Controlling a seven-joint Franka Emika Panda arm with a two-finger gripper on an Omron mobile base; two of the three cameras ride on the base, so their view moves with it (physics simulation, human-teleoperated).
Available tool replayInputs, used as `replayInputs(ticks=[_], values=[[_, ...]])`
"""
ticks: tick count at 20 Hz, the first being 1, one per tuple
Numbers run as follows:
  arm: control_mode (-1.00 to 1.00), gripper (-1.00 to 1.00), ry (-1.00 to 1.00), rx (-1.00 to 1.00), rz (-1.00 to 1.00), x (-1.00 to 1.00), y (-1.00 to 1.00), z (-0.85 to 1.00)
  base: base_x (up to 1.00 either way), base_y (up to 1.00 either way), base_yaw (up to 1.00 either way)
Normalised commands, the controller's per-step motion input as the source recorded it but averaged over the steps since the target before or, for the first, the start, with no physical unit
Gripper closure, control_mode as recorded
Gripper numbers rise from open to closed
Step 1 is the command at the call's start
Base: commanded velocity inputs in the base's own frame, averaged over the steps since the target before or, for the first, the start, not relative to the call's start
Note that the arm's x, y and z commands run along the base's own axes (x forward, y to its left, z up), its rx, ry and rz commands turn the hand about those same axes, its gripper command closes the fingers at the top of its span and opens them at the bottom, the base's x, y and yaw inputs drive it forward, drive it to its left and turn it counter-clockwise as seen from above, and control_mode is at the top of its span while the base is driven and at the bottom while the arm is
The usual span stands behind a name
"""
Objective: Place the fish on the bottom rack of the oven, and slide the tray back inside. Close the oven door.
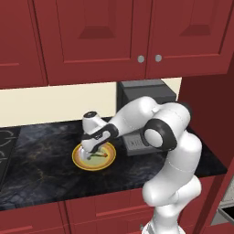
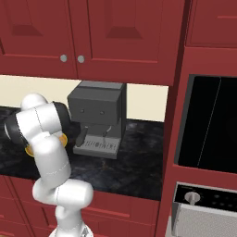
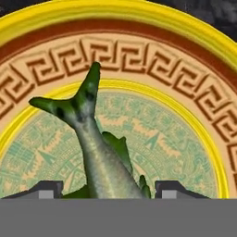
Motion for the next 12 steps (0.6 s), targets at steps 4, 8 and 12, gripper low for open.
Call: replayInputs(ticks=[4,8,12], values=[[-1.00,1.00,-0.03,0.00,0.00,0.06,0.00,-0.03,0.00,0.00,0.00],[-1.00,1.00,-0.06,0.00,0.05,-0.26,0.01,0.34,0.00,0.00,0.00],[-1.00,1.00,-0.19,-0.02,0.05,-0.59,-0.14,0.76,0.00,0.00,0.00]])
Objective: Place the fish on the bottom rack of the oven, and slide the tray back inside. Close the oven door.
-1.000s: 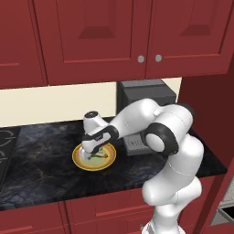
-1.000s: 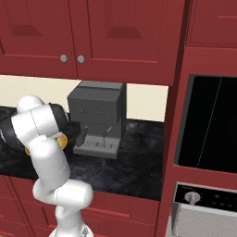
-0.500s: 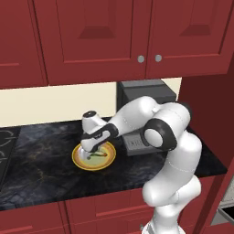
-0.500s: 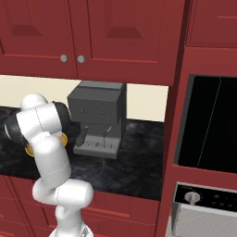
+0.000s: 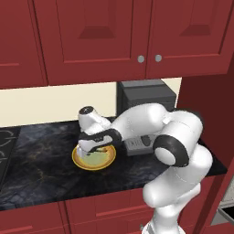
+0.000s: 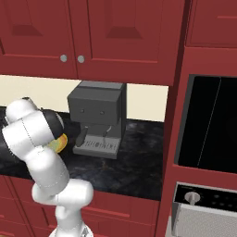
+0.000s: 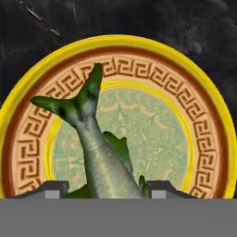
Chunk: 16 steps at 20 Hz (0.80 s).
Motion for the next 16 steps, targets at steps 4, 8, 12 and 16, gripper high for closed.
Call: replayInputs(ticks=[4,8,12,16], values=[[-1.00,1.00,-0.23,-0.01,0.01,-0.61,-0.19,0.98,0.00,0.00,0.00],[-1.00,1.00,-0.17,0.10,-0.03,-0.80,-0.45,0.90,0.00,0.00,0.00],[-1.00,1.00,-0.08,0.22,-0.09,-0.91,-0.78,0.87,0.00,0.00,0.00],[-1.00,1.00,-0.01,0.22,-0.03,-0.89,-0.97,0.75,0.00,0.00,0.00]])
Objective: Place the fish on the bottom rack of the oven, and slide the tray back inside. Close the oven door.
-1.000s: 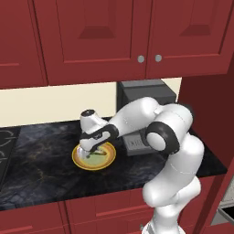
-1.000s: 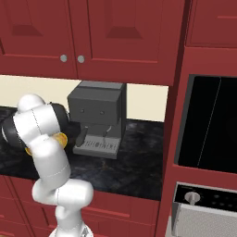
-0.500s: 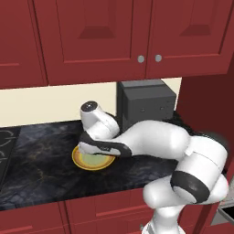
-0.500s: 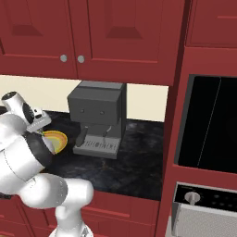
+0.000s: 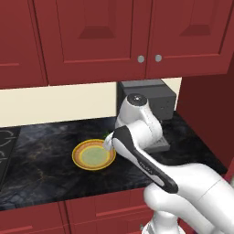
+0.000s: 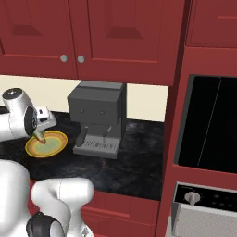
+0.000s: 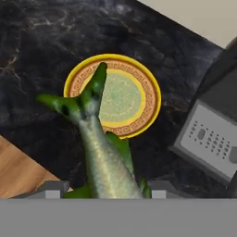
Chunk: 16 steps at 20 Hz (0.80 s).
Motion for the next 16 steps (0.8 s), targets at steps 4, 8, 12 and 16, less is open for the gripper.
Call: replayInputs(ticks=[4,8,12,16], values=[[-1.00,1.00,0.04,0.18,-0.14,-0.57,-0.98,0.48,0.00,0.00,0.00],[-1.00,1.00,0.02,0.06,-0.02,-0.08,-0.62,0.01,0.00,0.00,0.00],[-1.00,1.00,0.01,0.02,-0.15,-0.60,-0.81,0.01,0.00,0.00,0.00],[-1.00,1.00,0.12,0.00,-0.27,-0.34,-0.68,0.11,0.00,0.00,0.00]])
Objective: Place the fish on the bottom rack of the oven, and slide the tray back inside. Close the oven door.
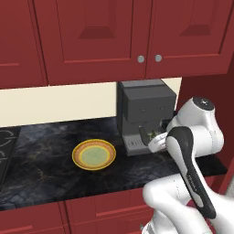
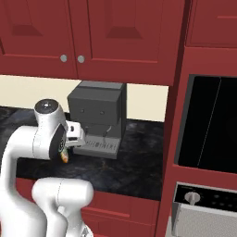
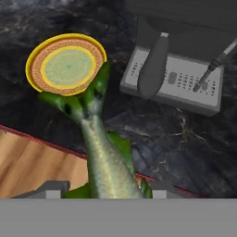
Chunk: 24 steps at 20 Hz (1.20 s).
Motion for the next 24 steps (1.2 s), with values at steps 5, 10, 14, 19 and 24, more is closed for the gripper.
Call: replayInputs(ticks=[5,10,14,19,24], values=[[-1.00,1.00,0.25,0.00,-0.34,-0.26,-0.73,0.07,0.00,0.00,0.00],[-1.00,1.00,0.12,0.00,-0.31,-0.22,-0.54,0.00,0.00,0.00,0.00],[1.00,1.00,0.00,0.00,0.00,0.00,0.00,0.00,-0.17,-0.18,-0.31],[1.00,1.00,0.00,0.00,0.00,0.00,0.00,0.00,-0.42,0.00,-0.25],[1.00,1.00,0.00,0.00,0.00,0.00,0.00,0.00,-0.61,0.03,-0.31]])
